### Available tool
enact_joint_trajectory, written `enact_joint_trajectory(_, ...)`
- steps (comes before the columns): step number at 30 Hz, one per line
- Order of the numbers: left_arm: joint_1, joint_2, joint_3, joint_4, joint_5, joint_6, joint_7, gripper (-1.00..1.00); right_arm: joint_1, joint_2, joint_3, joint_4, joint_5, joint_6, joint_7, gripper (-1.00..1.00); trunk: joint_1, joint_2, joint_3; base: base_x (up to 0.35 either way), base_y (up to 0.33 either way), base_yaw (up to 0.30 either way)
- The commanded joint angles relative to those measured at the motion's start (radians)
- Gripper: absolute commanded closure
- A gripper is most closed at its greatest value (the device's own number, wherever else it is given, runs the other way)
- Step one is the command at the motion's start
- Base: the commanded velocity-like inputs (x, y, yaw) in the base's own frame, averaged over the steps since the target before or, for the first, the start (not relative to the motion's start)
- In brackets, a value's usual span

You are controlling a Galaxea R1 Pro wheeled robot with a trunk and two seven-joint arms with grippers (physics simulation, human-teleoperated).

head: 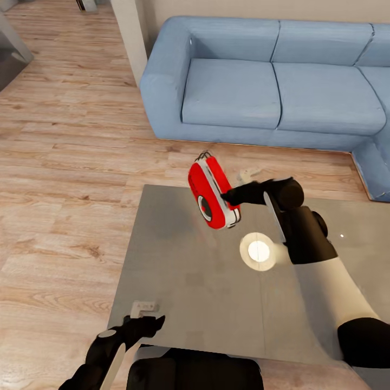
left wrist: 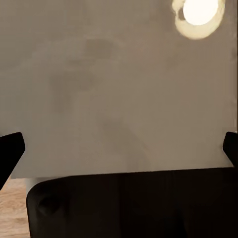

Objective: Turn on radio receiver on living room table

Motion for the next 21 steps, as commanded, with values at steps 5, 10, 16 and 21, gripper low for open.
enact_joint_trajectory(5,0.0,-0.006,-0.006,-0.07,-0.003,0.058,-0.074,-1.0,0.001,-0.056,0.033,-0.001,-0.008,0.0,0.084,1.0,0.0,0.0,0.0,0.0,0.0,0.0)
enact_joint_trajectory(10,0.0,-0.005,-0.006,-0.11,-0.005,0.085,-0.116,-1.0,0.013,-0.091,0.043,-0.001,-0.009,0.0,0.148,1.0,0.0,0.0,0.0,0.0,0.0,0.0)
enact_joint_trajectory(16,-0.044,-0.004,-0.005,-0.128,-0.002,0.146,-0.128,-1.0,0.032,-0.161,0.057,0.001,-0.009,0.0,0.363,1.0,0.0,0.0,0.0,0.0,0.0,0.0)
enact_joint_trajectory(21,-0.088,-0.006,-0.004,-0.133,0.003,0.162,-0.211,-1.0,0.064,-0.198,0.058,0.005,0.002,0.0,0.474,1.0,0.0,0.0,0.0,0.0,0.0,0.0)
